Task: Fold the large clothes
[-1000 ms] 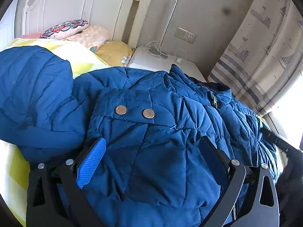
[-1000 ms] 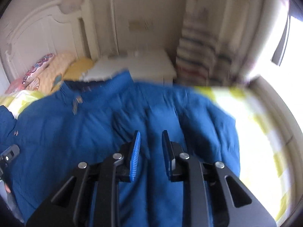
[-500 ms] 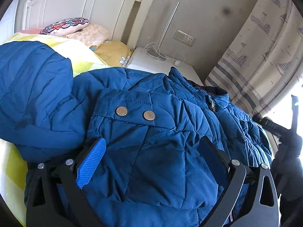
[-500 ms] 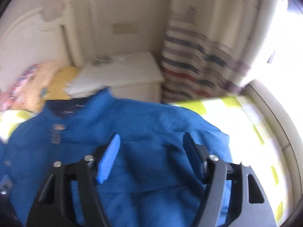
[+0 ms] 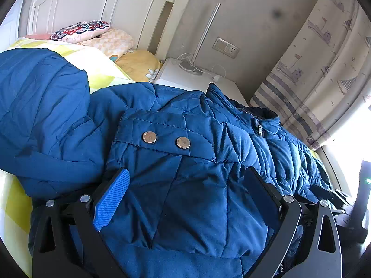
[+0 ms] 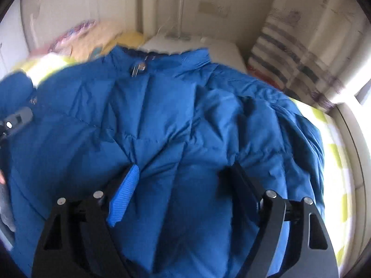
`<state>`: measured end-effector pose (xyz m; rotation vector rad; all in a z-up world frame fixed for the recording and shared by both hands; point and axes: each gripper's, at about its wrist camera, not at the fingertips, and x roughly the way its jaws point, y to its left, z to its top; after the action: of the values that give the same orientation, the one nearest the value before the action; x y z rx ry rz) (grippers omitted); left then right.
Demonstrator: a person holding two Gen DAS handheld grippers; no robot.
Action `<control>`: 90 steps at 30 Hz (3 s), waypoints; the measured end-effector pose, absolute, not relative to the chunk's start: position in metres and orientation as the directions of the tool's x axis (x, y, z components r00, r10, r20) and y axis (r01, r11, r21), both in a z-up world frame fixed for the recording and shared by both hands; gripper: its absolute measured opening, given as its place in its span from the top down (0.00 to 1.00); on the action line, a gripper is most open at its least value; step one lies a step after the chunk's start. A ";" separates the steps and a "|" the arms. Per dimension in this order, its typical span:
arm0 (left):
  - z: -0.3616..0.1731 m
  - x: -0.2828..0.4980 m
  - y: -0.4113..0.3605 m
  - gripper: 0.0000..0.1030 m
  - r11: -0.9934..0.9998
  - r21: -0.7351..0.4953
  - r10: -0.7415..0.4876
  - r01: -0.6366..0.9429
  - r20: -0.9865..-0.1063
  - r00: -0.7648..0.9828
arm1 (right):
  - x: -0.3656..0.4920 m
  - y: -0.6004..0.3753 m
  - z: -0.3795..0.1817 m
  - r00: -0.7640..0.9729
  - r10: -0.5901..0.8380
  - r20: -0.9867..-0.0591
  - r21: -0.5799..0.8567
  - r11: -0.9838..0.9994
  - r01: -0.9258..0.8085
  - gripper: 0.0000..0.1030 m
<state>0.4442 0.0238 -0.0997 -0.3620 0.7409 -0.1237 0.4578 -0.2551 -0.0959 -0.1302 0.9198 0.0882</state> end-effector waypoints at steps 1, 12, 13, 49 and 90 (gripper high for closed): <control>-0.100 0.444 0.024 0.07 0.929 -0.371 -0.241 -0.016 -0.634 0.735 | 0.449 -0.260 -0.089 0.606 0.039 -0.794 -0.027 0.995 -0.099 0.22; -0.070 0.398 0.100 0.07 0.787 -0.608 -0.193 -0.100 -0.397 0.898 | 0.396 -0.274 -0.108 0.662 -0.020 -0.749 -0.083 0.994 -0.064 0.10; -0.067 0.384 0.127 0.07 0.727 -0.671 -0.143 -0.148 -0.359 0.922 | 0.397 -0.273 -0.108 0.663 -0.023 -0.748 -0.087 0.994 -0.063 0.10; 0.006 0.416 -0.054 0.92 0.926 -0.200 -0.377 0.320 -0.520 0.767 | 0.304 -0.451 -0.107 0.973 0.135 -0.189 0.794 0.604 0.071 0.15; -0.098 0.377 0.085 0.06 0.909 -0.289 0.047 -0.301 -0.647 0.761 | 0.358 -0.238 -0.079 0.779 0.149 -0.609 -0.067 0.969 -0.238 0.15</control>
<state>0.3768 0.0850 -0.0985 -0.3942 0.6829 0.1948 0.3582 -0.2376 -0.0787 -0.1432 0.6446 0.2098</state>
